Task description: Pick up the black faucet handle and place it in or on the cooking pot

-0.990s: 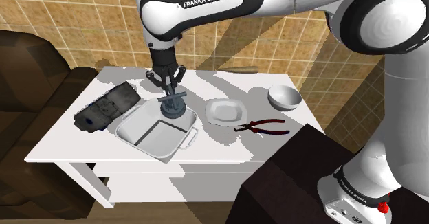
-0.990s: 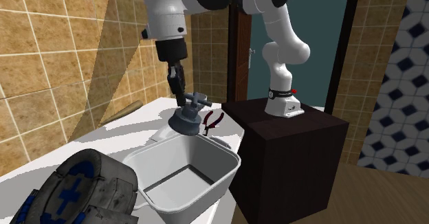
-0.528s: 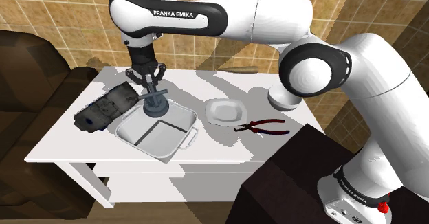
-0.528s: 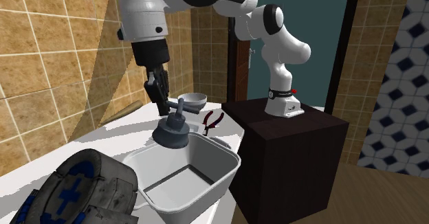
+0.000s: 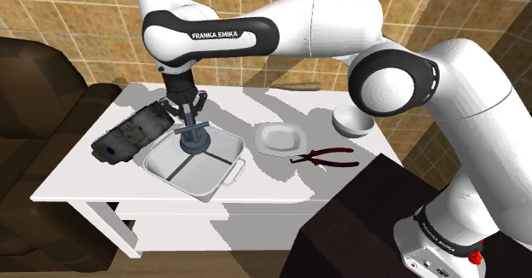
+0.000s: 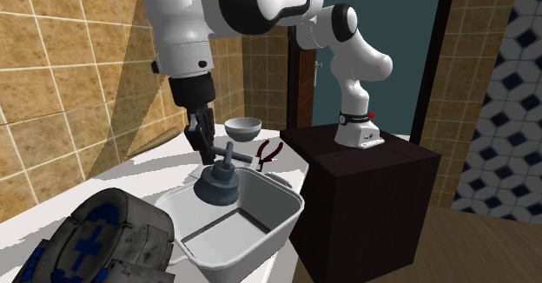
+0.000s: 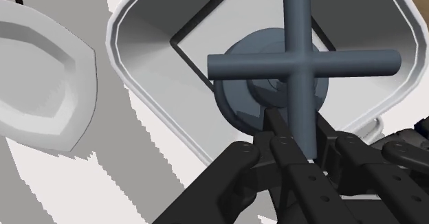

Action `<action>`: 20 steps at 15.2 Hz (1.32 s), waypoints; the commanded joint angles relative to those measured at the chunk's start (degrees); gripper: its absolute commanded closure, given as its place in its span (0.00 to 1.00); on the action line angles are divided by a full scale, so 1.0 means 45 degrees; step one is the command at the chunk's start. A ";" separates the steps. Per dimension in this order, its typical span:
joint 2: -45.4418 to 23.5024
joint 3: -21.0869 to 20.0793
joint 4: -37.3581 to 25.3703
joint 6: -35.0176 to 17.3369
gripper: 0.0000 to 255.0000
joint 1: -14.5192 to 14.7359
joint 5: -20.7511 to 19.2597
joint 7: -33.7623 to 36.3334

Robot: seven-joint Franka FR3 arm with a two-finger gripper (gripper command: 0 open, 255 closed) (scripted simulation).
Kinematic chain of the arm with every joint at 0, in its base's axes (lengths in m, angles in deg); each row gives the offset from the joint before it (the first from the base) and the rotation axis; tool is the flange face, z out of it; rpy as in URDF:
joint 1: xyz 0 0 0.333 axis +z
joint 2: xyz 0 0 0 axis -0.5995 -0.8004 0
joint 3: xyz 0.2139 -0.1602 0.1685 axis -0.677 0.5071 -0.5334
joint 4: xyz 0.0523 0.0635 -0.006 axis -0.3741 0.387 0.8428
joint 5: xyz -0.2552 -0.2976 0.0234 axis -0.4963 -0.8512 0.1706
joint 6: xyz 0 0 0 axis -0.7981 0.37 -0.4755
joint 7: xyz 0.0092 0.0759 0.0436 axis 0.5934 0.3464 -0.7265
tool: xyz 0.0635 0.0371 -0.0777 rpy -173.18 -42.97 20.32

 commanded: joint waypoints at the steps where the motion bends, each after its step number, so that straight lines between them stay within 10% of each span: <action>1: -0.0015 0.0003 0.0302 -0.0329 1.00 -0.0028 -0.0007 0.0006; 14: -0.0138 0.0022 0.1155 -0.1294 1.00 -0.0104 -0.0037 0.0017; 15: -0.0137 0.0022 0.1159 -0.1297 0.00 -0.0104 -0.0037 0.0017; 20: -0.0138 0.0022 0.1156 -0.1295 0.00 -0.0105 -0.0037 0.0016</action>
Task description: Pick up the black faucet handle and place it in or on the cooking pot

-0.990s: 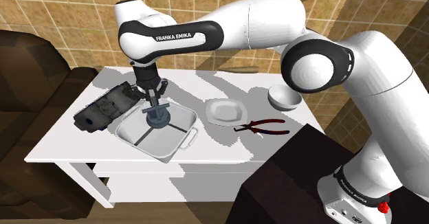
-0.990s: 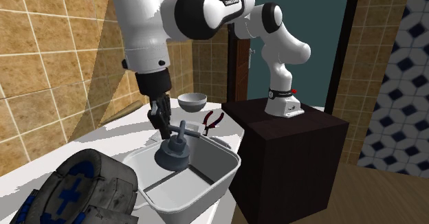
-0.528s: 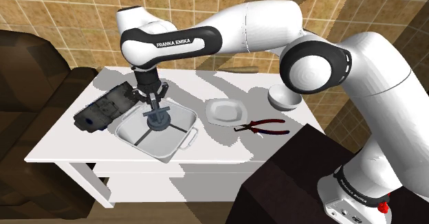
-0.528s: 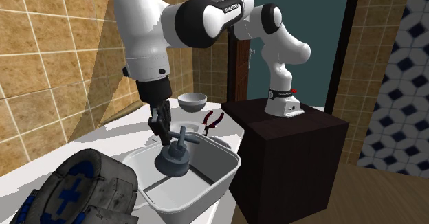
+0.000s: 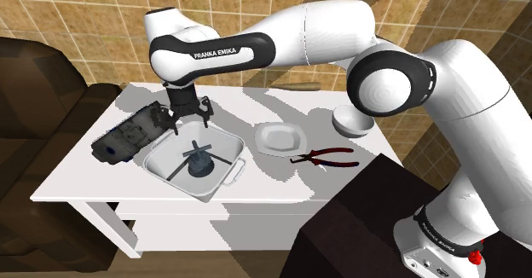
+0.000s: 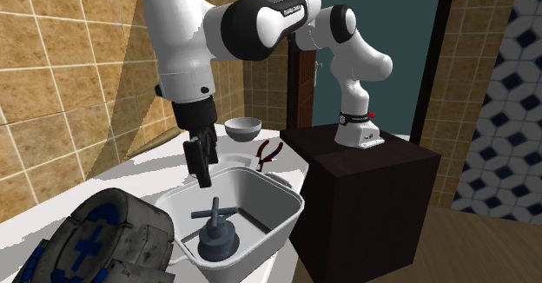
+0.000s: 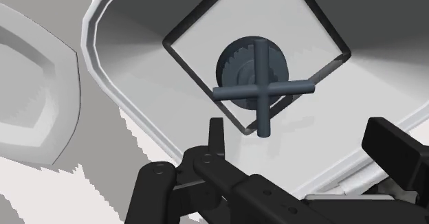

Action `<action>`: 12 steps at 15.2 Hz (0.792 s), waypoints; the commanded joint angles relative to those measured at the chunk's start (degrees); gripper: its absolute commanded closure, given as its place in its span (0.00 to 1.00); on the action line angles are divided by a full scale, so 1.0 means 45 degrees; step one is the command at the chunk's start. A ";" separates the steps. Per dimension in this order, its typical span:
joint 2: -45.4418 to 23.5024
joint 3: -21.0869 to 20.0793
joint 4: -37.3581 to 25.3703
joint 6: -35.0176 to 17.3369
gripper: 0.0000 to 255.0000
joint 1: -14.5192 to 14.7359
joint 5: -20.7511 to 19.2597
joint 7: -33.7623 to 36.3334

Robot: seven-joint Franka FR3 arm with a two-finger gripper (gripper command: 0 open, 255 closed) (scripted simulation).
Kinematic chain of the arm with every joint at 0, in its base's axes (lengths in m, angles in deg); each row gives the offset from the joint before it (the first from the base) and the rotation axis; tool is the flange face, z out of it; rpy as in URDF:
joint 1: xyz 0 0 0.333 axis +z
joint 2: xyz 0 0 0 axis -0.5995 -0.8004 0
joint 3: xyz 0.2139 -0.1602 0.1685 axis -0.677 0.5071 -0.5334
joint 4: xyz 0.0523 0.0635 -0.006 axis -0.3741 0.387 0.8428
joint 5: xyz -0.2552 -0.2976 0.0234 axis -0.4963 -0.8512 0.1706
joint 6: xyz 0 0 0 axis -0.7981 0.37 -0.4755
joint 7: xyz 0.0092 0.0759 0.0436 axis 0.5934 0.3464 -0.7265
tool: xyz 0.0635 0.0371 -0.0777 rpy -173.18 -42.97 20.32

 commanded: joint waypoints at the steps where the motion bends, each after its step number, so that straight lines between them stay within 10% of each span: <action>1: -0.0038 0.0000 -0.0503 0.0459 0.00 0.0041 0.0007 -0.0022; 4: -0.0486 0.0031 -0.2518 0.2003 0.00 0.0239 0.0000 -0.0106; 12: -0.0492 0.0033 -0.2530 0.2008 0.00 0.0242 0.0001 -0.0107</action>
